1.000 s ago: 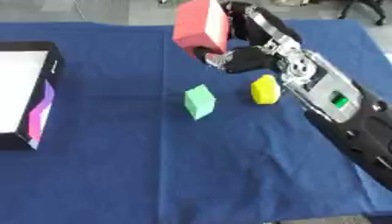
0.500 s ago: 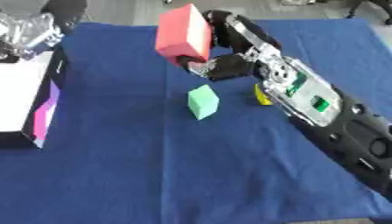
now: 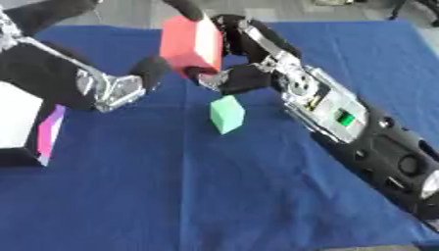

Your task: Pick up the objects with one hand, pass them to the other hand, and then place them into the box on the other side of the table.

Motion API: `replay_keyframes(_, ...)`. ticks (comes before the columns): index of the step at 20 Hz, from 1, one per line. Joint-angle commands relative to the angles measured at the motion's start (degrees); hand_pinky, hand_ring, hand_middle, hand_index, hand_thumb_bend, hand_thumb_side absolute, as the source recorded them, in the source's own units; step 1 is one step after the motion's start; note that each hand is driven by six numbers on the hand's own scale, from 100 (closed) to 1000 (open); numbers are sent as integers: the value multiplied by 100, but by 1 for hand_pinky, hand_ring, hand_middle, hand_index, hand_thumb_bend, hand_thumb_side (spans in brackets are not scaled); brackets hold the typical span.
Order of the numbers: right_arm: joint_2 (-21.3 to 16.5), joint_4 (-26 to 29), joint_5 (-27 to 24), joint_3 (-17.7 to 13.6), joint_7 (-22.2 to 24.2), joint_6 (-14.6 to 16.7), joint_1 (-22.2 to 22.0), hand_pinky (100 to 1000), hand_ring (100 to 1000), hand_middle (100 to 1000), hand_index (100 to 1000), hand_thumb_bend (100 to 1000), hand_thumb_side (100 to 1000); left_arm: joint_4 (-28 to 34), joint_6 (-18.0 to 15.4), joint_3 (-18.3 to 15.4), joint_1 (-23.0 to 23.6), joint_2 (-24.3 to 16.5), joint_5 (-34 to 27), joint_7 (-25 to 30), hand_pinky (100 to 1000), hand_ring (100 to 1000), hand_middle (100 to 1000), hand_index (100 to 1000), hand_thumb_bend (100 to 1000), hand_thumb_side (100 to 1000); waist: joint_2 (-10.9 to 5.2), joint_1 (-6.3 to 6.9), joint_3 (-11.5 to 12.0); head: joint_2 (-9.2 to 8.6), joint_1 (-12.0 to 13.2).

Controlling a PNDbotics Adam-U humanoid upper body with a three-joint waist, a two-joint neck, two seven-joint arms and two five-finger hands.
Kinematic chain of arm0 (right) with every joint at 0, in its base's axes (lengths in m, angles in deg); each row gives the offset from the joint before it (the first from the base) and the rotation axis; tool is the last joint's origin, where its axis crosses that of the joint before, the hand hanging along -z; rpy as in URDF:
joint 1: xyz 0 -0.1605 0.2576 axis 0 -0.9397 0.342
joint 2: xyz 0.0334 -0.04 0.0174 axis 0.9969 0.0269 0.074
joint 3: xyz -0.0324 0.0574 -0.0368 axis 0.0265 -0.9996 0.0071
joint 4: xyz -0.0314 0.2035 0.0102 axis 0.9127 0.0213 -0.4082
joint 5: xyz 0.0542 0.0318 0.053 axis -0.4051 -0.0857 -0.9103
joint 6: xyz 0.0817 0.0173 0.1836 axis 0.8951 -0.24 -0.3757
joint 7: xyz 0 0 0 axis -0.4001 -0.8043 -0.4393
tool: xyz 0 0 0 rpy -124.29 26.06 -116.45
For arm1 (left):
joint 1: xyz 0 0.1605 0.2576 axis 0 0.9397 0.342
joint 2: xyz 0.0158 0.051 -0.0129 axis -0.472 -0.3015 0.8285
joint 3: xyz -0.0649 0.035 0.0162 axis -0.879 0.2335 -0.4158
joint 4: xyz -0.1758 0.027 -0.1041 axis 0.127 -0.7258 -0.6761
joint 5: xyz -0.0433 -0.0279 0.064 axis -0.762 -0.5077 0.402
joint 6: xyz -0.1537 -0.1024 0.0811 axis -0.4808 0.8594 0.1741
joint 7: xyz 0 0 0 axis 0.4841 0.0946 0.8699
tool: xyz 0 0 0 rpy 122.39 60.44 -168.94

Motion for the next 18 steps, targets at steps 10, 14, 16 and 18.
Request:
replay_keyframes(10, 23, 68, 232, 51, 173, 39, 145, 651, 635, 570, 647, 100, 100, -95, 5, 174, -105, 325, 904, 132, 1000, 1000, 922, 860, 100, 495, -162, 68, 2, -14, 19)
replay_keyframes(14, 37, 68, 276, 68, 196, 24, 145, 651, 635, 570, 647, 100, 100, 24, 101, 148, -62, 305, 1117, 66, 1000, 1000, 922, 861, 100, 576, -139, 65, 6, -14, -8)
replay_keyframes(16, 49, 68, 293, 73, 200, 5, 141, 651, 634, 569, 646, 100, 100, 96, 90, 134, -50, 282, 1203, 68, 1000, 1000, 919, 869, 100, 543, -124, 61, 7, -14, -23)
replay_keyframes(18, 66, 62, 320, 83, 205, -18, 137, 650, 634, 569, 646, 100, 100, 162, 36, 131, -34, 261, 1311, 89, 1000, 1000, 915, 870, 100, 489, -112, 57, 8, -14, -33)
